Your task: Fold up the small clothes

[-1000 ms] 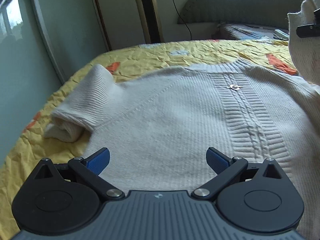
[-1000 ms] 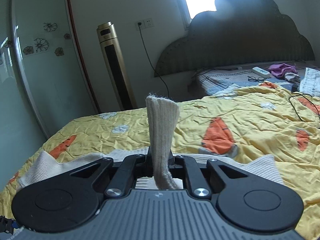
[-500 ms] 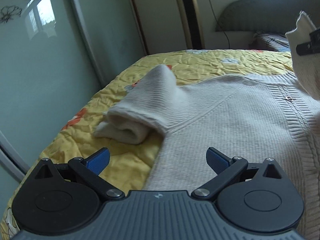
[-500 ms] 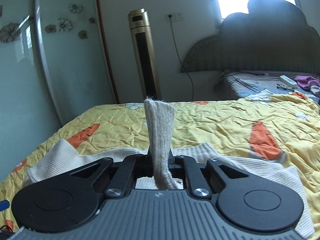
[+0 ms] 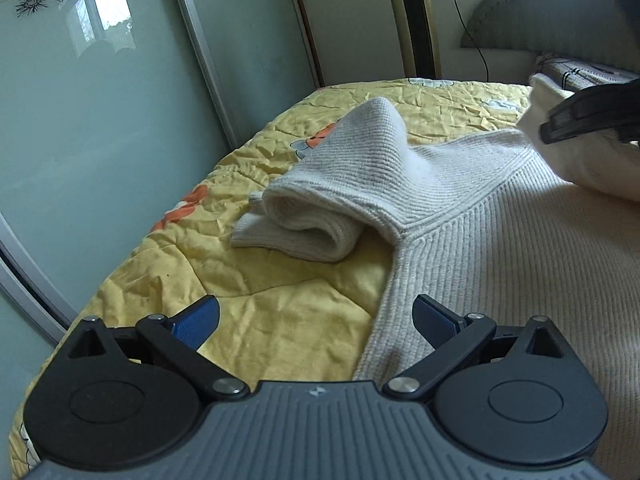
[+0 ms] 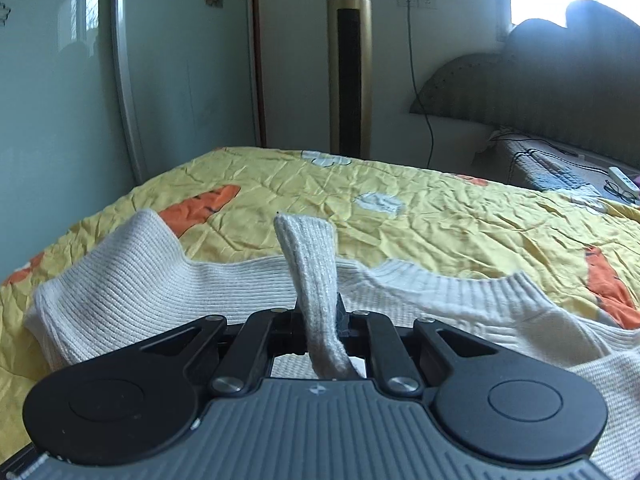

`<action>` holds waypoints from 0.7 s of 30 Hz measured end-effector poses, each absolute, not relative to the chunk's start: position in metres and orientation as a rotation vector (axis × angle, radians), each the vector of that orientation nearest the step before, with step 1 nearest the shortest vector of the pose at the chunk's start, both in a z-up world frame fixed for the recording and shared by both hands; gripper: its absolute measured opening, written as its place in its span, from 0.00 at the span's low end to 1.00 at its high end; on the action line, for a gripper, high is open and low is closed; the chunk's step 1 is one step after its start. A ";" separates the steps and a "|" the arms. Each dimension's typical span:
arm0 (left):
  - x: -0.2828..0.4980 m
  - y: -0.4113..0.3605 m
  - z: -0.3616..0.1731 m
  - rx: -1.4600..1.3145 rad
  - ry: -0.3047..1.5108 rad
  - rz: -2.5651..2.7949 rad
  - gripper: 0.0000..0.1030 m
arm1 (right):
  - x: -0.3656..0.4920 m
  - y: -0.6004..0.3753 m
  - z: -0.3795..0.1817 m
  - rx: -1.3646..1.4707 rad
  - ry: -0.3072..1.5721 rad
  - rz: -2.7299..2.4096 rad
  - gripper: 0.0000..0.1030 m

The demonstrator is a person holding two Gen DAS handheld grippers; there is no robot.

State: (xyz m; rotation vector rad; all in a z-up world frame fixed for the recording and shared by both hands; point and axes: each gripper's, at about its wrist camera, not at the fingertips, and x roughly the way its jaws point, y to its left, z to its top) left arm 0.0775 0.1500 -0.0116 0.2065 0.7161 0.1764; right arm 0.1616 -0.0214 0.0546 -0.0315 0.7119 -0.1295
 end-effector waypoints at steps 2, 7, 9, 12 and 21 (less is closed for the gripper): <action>0.077 0.151 -0.012 0.215 0.718 0.174 1.00 | 0.171 -0.015 0.045 -0.070 0.736 -0.132 0.14; 0.076 0.154 -0.014 0.224 0.725 0.172 1.00 | 0.189 -0.019 0.015 -0.066 0.884 -0.113 0.36; 0.077 0.156 -0.015 0.217 0.729 0.178 1.00 | 0.180 -0.023 0.018 -0.011 0.873 -0.063 0.49; 0.078 0.159 -0.014 0.200 0.733 0.186 1.00 | 0.163 -0.037 0.033 0.148 0.830 0.005 0.56; 0.074 0.162 -0.014 0.193 0.734 0.190 1.00 | 0.150 -0.048 0.024 0.321 0.909 0.066 0.59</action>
